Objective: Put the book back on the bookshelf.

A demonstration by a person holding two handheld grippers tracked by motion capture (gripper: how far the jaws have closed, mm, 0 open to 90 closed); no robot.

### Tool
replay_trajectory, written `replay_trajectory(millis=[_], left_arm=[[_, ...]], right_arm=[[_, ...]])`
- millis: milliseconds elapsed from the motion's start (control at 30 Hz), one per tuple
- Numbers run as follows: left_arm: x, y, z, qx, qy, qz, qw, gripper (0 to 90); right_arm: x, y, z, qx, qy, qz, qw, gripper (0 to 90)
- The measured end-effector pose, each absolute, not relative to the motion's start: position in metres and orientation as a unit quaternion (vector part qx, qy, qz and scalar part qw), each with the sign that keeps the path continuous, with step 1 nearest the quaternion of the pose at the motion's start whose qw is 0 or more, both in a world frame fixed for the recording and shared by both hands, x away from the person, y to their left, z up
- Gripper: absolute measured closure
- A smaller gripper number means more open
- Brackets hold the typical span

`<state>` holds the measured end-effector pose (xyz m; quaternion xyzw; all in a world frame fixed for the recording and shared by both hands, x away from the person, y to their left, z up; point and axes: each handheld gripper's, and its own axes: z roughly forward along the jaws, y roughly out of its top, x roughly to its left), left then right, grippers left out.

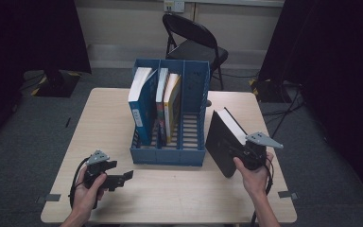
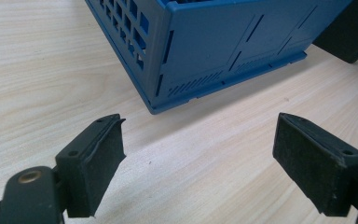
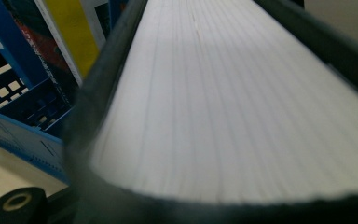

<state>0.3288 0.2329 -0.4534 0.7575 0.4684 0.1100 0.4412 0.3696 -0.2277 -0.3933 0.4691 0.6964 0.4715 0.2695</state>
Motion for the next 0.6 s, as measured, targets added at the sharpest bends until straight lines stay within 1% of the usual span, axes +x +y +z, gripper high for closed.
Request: replay_trajectory(millis=[200,367,467,600], left_arm=[[0.329,0.235,-0.453,0.755,0.471,0.109,0.442,16.1],[0.328,0.237,-0.453,0.753,0.474,0.108,0.443,16.1],[0.328,0.237,-0.453,0.752,0.474,0.109,0.444,16.1],[0.328,0.237,-0.453,0.752,0.474,0.109,0.444,16.2]], right_arm=[[0.374,-0.223,-0.392,0.472,0.701,0.464,0.267,49.5],[0.374,-0.224,-0.387,0.479,0.698,0.471,0.248,43.7],[0.372,-0.226,-0.379,0.48,0.698,0.475,0.24,44.3],[0.372,-0.228,-0.369,0.476,0.704,0.469,0.241,45.7]])
